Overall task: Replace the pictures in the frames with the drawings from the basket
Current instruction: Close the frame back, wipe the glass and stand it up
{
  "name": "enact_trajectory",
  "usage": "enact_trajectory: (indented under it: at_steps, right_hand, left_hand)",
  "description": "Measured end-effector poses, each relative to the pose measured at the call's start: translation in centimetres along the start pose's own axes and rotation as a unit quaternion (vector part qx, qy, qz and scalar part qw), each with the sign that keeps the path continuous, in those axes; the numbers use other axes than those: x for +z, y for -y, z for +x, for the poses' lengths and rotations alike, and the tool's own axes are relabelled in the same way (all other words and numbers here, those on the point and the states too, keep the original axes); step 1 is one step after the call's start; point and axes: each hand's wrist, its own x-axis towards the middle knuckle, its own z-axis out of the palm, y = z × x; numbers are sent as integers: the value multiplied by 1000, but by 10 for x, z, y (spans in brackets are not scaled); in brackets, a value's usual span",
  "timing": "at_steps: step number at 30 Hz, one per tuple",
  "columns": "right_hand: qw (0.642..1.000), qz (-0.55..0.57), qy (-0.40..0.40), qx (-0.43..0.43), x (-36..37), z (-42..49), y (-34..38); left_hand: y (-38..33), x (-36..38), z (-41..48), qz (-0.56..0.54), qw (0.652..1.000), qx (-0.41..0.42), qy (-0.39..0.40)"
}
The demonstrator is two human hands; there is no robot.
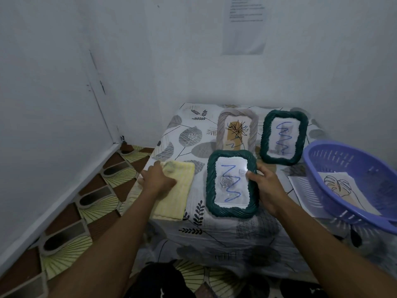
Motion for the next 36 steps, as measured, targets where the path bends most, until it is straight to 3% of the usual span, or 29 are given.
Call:
enact_trajectory:
  at_steps: [7,10,13,15,17,20,21,23,24,26,28,31,33,36]
  right_hand:
    - [1000,-2,-2,3,-2,0,0]
    - [1000,0,-3,4,-1,0,2]
    - [1000,5,-5,2,-2,-2,3]
    - [1000,11,-6,-1,-2,-3,4]
    - [1000,17,-9,-8,-2,-4,7]
    - [999,27,-20,-29,0,-4,13]
    - [999,30,-21,-35,1,-5,16]
    - [998,38,-16,-44,4,-6,19]
    - [998,42,-11,-46,5,-7,19]
    - [997,55,-1,-49,6,-10,20]
    - [997,62,2,-50,4,-12,19]
    - [996,71,-4,-44,-1,-16,17]
    - [996,78,-9,-41,-4,-18,17]
    - [995,92,-9,-42,-5,-17,24]
  left_hand:
    - [-5,-16,0,-175,984,4,39]
    - [-6,-22,-2,-215,975,47,12]
    - [-15,-23,-8,-257,962,81,46]
    - [-26,-26,-14,-371,919,59,120]
    - [-41,-30,-19,-491,854,29,170]
    - [-68,-29,-35,-586,790,68,167]
    - [-77,-25,-43,-581,791,103,163]
    - [-92,-13,-60,-465,845,223,142]
    - [-97,-3,-65,-357,876,297,131]
    - [-105,20,-72,-122,900,402,117]
    - [-106,39,-73,22,904,418,80]
    - [-99,52,-75,101,913,394,-13]
    - [-97,52,-80,120,899,417,-67]
    - [-95,56,-91,80,872,478,-61]
